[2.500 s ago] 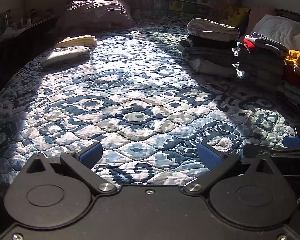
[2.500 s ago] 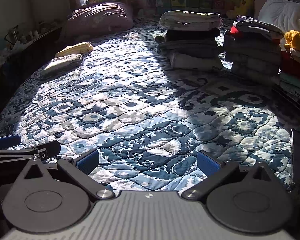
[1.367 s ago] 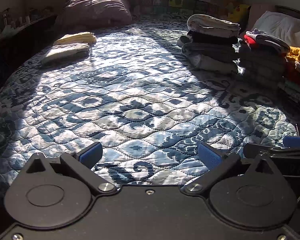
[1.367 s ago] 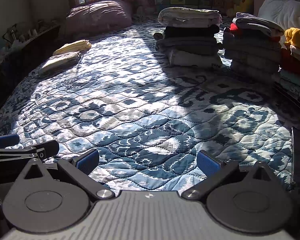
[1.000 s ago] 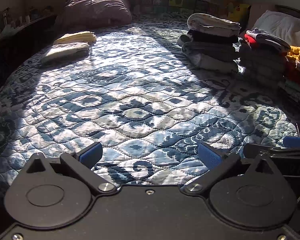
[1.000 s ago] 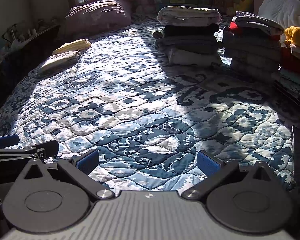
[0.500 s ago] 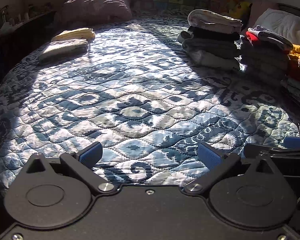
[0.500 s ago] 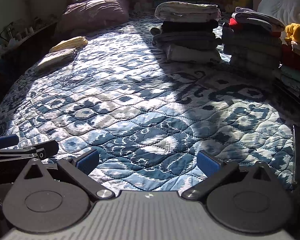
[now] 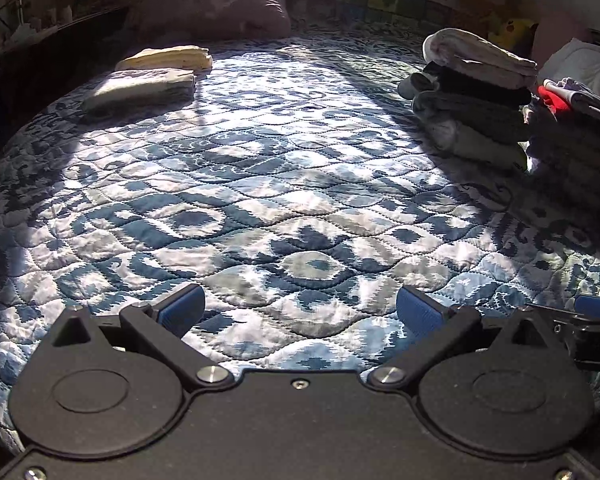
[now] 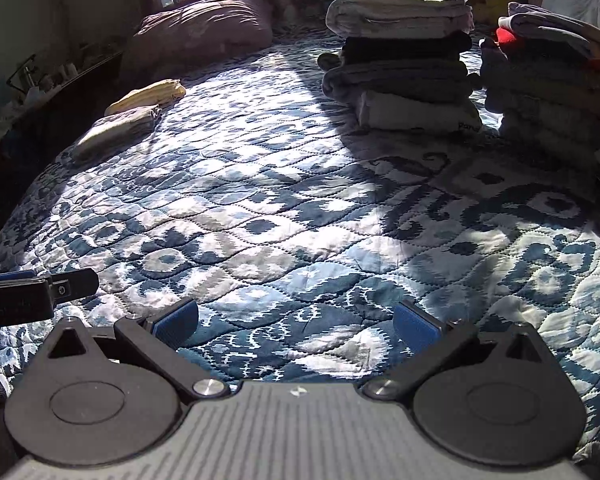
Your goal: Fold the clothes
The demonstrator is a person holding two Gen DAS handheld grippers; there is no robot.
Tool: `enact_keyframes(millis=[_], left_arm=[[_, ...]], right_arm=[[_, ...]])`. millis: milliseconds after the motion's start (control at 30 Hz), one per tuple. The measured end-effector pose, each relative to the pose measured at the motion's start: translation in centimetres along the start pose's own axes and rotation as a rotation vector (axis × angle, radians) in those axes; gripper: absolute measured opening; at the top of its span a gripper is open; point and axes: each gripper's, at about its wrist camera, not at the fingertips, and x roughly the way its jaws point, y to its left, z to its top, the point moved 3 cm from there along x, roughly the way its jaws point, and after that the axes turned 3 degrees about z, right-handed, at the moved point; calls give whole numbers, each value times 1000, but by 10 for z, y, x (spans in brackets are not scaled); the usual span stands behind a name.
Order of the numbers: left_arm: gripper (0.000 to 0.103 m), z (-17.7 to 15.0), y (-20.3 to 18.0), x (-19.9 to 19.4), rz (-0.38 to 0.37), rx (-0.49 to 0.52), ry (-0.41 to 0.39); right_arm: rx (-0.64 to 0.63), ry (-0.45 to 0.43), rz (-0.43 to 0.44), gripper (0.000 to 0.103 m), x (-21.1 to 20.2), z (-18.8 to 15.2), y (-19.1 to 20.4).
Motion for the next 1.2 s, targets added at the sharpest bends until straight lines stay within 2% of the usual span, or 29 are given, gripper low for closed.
enact_keyframes(millis=[100, 200, 400, 500, 633, 733, 833, 1033, 1100, 1200], left_arm=[[103, 19, 27, 30, 41, -23, 25], [103, 42, 64, 62, 78, -102, 39], [101, 100, 132, 120, 162, -164, -22], [100, 132, 162, 143, 181, -187, -82], [92, 170, 196, 176, 217, -201, -159], [82, 195, 220, 205, 235, -222, -187], [77, 215, 237, 234, 235, -244, -207], [75, 244, 246, 286, 223, -179, -204], [75, 251, 238, 304, 209, -109, -193], [75, 259, 230, 337, 258, 22, -132]], right_arm=[[-15, -52, -16, 103, 33, 14, -6], [-12, -76, -30, 103, 65, 24, -15], [9, -138, -30, 103, 128, 36, -36], [75, -180, -73, 103, 146, 28, -48], [24, -213, -100, 103, 147, 21, -43], [50, -247, -72, 103, 145, 18, -48], [104, -288, -16, 103, 141, 17, -57], [118, -303, -3, 103, 143, 16, -60], [129, -310, 8, 103, 142, 15, -62], [135, -316, 13, 103, 142, 15, -63]])
